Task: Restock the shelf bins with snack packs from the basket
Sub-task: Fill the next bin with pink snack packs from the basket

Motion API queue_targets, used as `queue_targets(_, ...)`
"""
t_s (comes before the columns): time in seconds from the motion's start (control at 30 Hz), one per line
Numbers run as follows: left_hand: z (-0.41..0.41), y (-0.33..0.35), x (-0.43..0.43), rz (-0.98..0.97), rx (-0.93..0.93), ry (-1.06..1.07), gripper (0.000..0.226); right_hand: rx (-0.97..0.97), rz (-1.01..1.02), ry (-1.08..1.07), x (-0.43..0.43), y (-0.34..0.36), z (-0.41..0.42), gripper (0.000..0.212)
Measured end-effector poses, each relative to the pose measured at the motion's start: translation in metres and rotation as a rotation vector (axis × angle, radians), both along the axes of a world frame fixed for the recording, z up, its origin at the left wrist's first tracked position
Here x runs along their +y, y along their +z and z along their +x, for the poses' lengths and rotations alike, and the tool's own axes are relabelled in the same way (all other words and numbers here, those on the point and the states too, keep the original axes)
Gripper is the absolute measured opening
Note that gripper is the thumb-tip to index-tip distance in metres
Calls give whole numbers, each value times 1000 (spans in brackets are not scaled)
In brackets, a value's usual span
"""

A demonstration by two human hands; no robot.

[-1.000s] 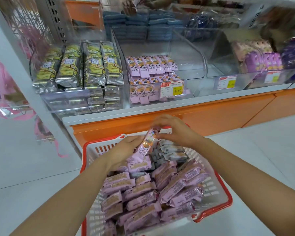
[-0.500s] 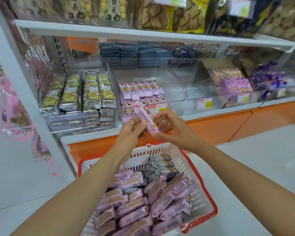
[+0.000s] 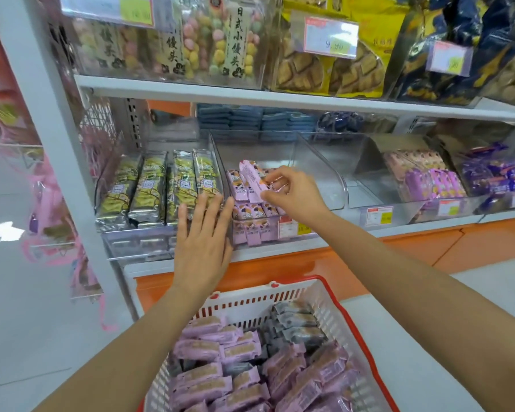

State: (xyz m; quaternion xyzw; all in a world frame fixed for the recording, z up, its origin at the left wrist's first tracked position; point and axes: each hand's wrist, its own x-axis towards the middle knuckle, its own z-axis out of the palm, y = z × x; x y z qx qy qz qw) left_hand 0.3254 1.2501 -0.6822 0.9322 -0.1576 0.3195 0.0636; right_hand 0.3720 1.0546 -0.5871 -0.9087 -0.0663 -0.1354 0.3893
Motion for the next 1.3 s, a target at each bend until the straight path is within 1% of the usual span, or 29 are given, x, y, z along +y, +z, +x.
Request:
queue_targets(0.1,7,-5,-1,20,-54,28,85,37,-118,-4,20,-7,29,23)
queue_targets(0.2,13,-11,0,51,-110,40,87,51,-186,18,37,-13,55,22)
queue_targets(0.3,15,-14,-1,51,-146,55,74,47,-260,11,55,-18,77,20)
queue_targets(0.37,16,-14,-2,42,-136,58,67,66,-305,-14,66,-22,89,20)
queue_targets(0.6,18,-17,-1,57,-119,63,66,101,-372,0,78,-35,105,26)
queue_targets(0.8,16,-15,-1,65,-85,73,68,110,-289,57,71,-40,108,21)
queue_targets(0.87,14,-12,0,81,-68,66,68,75,-227,64,67,-39,104,22)
queue_targets(1.0,10,-8,2,96,-44,65,77,-31,-75,67,51,-26,80,22)
queue_targets(1.1,3,-6,0,82,-90,46,72,-121,31,138,39,-15,46,19)
queue_targets(1.2,-10,-19,-5,25,-121,-34,63,-184,113,225,27,-14,4,17)
queue_targets(1.27,-20,-36,-7,-12,-93,-73,50,-191,156,270,21,-21,-22,14)
queue_targets(1.3,-24,-45,-6,1,-53,-87,47,-189,162,286,18,-29,-34,13)
